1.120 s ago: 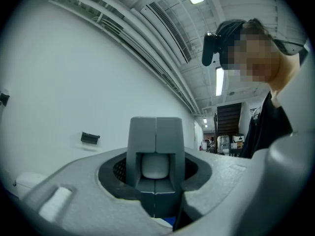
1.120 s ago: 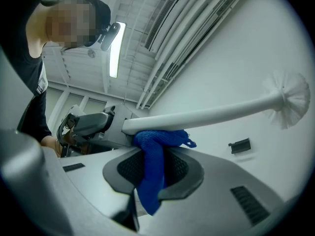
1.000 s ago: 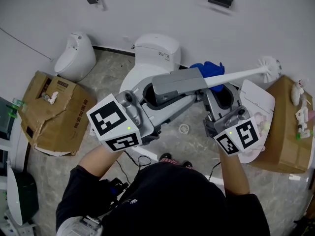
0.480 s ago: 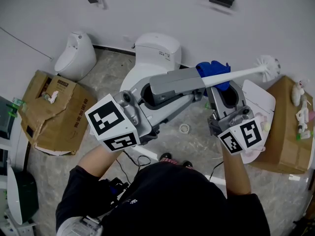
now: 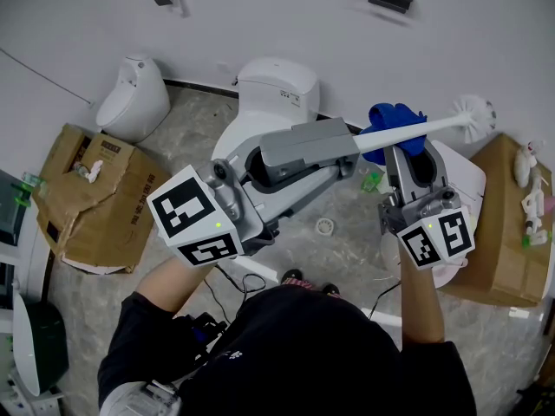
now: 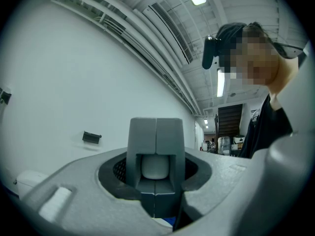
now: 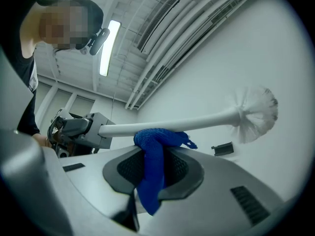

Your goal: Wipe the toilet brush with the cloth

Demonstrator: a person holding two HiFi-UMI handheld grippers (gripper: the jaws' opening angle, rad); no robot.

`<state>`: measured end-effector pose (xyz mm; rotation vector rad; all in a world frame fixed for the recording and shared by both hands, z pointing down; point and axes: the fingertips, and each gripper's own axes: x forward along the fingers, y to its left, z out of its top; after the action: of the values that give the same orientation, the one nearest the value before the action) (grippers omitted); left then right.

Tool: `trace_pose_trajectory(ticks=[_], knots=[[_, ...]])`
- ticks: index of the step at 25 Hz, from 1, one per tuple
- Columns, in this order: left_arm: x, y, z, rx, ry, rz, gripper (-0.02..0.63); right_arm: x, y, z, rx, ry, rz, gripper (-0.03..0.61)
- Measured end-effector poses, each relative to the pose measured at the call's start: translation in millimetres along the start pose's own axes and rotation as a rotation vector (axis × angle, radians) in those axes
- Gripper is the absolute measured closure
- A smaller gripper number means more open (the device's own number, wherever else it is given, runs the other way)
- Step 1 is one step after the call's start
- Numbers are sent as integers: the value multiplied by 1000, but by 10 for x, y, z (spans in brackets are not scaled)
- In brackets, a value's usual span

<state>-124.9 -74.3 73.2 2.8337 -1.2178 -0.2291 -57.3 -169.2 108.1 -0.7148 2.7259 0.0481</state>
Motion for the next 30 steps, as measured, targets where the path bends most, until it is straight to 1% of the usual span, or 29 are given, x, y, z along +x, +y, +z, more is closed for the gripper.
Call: trace_pose_trajectory(ticks=[9,16,22,26,30], knots=[[-4,4,10,4,-7,4,448,-130,-320,101,-17,-17,-76,500],[-2,-10,22,4,-9,0,448,-190,-442,152,-24,-22,-108,499],[-4,-13,19,8,2,-1,448,-257,-588,192,-18,-26,-152,499],[-1,-11,14,13,7,0,448,-294,-663,197,-16,-28,-168,499],[-7,-3,-29,15,20,0,448,-327,-689,160,6,-30,-182,500]])
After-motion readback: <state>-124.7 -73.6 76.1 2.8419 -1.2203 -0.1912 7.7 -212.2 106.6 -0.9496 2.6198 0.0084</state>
